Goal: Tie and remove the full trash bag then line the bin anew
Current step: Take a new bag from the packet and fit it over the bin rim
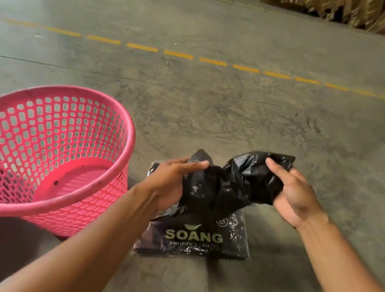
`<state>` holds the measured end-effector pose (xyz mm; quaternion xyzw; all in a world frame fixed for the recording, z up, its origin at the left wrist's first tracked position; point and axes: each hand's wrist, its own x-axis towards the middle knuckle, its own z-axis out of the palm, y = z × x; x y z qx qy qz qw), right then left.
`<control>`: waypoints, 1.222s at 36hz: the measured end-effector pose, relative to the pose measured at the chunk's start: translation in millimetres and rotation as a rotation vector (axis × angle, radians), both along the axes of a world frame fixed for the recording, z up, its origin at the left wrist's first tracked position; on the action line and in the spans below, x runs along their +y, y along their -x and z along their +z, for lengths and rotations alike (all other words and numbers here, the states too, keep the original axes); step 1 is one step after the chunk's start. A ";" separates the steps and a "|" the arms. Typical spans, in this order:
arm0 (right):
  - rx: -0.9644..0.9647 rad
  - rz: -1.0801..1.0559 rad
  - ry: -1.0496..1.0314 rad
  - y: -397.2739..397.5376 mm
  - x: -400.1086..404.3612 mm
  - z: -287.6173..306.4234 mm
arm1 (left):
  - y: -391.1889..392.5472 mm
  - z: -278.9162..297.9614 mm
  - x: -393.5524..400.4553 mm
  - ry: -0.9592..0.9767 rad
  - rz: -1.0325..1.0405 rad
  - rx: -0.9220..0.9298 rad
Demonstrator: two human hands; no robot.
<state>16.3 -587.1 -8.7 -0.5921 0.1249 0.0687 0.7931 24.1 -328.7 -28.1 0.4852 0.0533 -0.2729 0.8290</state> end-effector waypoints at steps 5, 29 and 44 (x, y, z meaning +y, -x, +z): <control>-0.325 0.068 0.252 -24.3 36.8 65.4 | -29.8 72.6 6.1 0.101 0.045 -0.263; -0.559 0.197 -0.167 -93.1 288.6 277.1 | -49.5 292.8 186.3 -0.149 0.675 -0.794; -0.255 0.270 -0.280 -90.6 378.4 160.2 | -50.4 185.3 269.8 -0.342 0.907 -0.562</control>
